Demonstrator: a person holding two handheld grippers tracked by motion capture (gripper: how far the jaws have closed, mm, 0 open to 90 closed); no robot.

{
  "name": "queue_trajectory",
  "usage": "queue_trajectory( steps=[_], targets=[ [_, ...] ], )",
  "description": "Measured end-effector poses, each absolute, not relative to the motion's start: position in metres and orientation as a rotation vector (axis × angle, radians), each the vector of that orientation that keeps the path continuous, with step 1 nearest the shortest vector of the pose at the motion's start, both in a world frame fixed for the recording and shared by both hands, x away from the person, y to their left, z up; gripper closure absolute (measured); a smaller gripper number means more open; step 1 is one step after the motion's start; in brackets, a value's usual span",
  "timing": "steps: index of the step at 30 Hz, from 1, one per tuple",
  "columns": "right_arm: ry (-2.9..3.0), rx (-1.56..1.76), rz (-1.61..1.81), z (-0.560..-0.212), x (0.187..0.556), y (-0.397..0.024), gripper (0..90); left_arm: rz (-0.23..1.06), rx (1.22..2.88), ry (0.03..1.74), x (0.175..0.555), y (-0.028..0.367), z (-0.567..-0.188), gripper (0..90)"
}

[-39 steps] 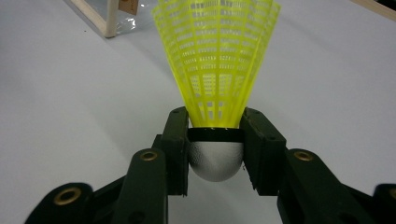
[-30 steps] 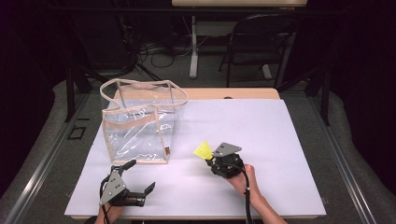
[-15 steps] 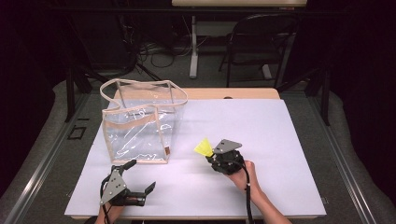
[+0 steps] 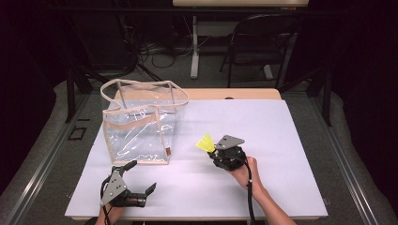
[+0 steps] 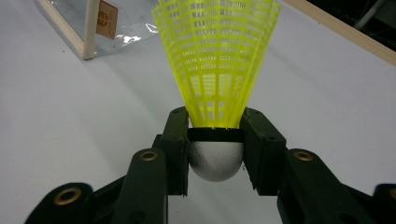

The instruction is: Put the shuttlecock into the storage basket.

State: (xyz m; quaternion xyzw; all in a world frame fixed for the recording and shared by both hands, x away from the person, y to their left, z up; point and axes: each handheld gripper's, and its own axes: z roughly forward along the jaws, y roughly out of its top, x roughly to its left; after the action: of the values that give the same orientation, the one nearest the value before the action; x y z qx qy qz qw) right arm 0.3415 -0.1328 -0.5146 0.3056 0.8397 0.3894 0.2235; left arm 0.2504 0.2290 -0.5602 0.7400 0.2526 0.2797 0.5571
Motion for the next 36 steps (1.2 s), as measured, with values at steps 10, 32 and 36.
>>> queue_trajectory(
  steps=[10, 32, 36],
  targets=[
    [2.304, 0.835, 1.075, -0.506, 0.344, -0.134, 64.3, 0.659, 1.746, 0.596, 0.250, 0.229, -0.560, 0.0],
    [2.267, 0.816, 1.088, -0.485, 0.352, -0.136, 64.3, 0.656, 1.742, 0.593, 0.250, 0.229, -0.560, 0.0],
    [2.259, 0.811, 1.089, -0.481, 0.353, -0.136, 64.3, 0.657, 1.742, 0.590, 0.250, 0.229, -0.560, 0.0]
  ],
)
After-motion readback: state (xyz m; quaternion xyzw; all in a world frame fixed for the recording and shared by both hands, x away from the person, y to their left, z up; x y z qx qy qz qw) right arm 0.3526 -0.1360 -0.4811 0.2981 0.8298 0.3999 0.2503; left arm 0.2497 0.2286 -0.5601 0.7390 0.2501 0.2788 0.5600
